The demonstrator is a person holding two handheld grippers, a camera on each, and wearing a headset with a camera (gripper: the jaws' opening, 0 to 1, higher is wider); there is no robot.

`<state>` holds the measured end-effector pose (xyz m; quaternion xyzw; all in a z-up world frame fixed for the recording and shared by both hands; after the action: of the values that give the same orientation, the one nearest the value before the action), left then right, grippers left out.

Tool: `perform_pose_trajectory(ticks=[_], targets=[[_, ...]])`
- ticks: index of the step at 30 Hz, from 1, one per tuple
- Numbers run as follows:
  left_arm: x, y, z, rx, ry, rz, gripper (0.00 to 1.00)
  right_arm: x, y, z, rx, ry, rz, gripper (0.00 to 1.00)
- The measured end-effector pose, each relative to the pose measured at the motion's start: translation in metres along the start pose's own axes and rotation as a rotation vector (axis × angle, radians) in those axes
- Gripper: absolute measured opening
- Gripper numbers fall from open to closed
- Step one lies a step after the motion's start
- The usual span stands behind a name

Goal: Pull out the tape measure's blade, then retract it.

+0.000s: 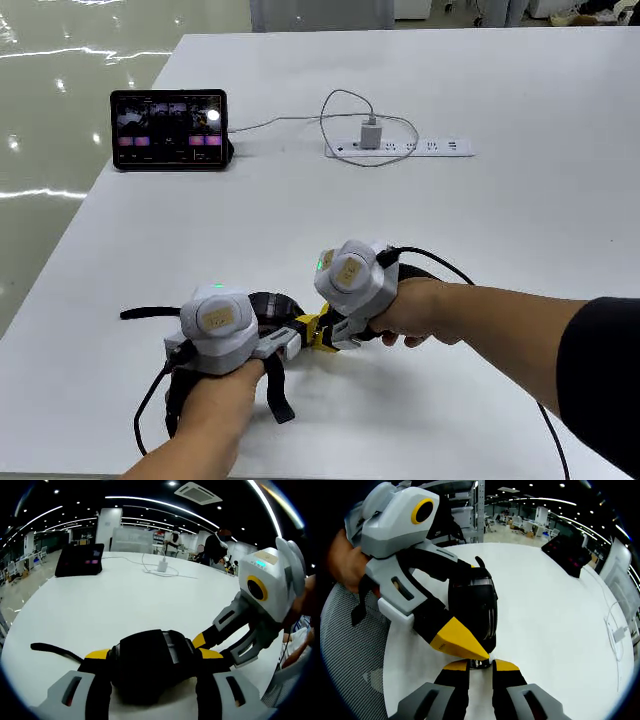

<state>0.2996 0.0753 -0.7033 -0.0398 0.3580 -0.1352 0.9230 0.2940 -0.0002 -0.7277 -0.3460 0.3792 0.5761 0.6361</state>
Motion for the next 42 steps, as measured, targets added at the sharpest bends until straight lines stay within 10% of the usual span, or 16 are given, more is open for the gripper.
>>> perform_pose_trajectory(ticks=[25, 31, 36, 42], targets=[[-0.023, 0.008, 0.008, 0.172, 0.052, -0.248, 0.77, -0.042, 0.007, -0.025, 0.147, -0.132, -0.086, 0.24], [-0.032, 0.005, -0.002, 0.312, 0.051, -0.259, 0.93, -0.060, 0.012, -0.044, 0.185, -0.162, -0.115, 0.26], [-0.041, 0.003, -0.009, 0.282, 0.062, -0.356, 0.99, -0.074, 0.017, -0.063, 0.219, -0.174, -0.131, 0.29], [-0.050, 0.024, -0.011, 0.285, 0.061, -0.328, 0.99, -0.093, 0.022, -0.086, 0.248, -0.189, -0.178, 0.33]])
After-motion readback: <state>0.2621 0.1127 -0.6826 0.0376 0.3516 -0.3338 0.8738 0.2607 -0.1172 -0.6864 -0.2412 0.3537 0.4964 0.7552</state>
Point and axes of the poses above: the centre of the closed fingertips' face, and the gripper's own axes: x roughly forward along the fingers, y roughly to its left, z roughly out of its top, the point moved 3 cm from there along -x, roughly backward along the fingers, and after that the axes turned 8 degrees about y, right-handed, at the moved point
